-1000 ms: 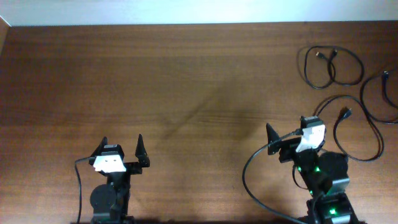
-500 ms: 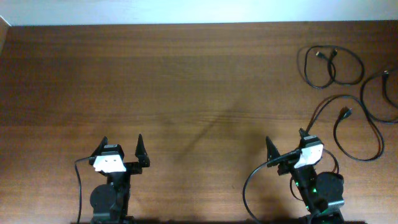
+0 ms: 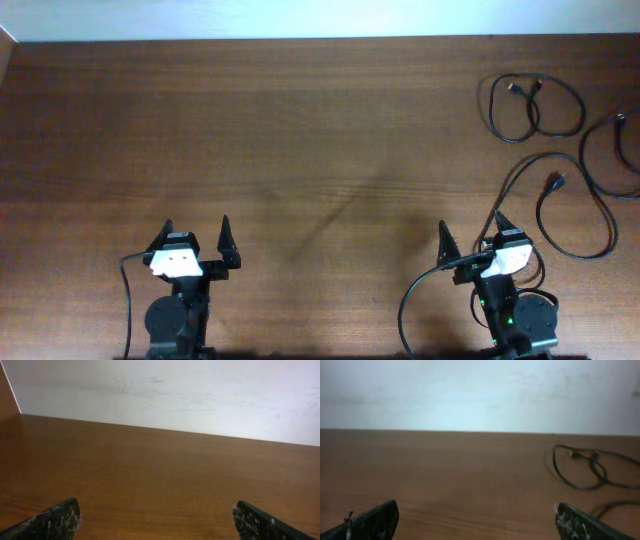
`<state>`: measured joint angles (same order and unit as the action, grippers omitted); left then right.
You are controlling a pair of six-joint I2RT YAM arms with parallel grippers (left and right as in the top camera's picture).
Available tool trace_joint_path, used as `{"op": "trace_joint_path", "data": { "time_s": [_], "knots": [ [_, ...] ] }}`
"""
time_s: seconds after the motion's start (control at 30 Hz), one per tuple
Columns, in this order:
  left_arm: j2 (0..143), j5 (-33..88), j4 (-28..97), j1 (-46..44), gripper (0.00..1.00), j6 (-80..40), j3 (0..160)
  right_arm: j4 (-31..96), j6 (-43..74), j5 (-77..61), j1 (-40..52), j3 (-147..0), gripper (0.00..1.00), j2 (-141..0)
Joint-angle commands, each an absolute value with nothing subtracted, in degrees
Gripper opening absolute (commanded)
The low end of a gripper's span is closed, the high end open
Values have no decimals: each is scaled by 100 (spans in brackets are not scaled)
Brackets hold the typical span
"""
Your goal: Untangle cables
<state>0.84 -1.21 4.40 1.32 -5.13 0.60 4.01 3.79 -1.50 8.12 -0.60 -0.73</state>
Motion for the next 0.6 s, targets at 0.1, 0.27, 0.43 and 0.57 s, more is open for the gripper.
{"op": "trace_joint_path", "data": {
  "time_s": [0.1, 0.27, 0.43, 0.57],
  "knots": [
    [30, -36, 482, 167, 99, -421, 51, 456, -165, 23, 580, -32, 99, -19],
    [30, -36, 482, 167, 99, -423, 51, 460, -259, 25, 580, -32, 99, -19],
    [30, -36, 482, 167, 99, -421, 51, 464, -255, 5, 580, -32, 99, -19],
    [30, -36, 482, 167, 99, -421, 51, 473, -255, 5, 580, -32, 99, -19]
  ]
}}
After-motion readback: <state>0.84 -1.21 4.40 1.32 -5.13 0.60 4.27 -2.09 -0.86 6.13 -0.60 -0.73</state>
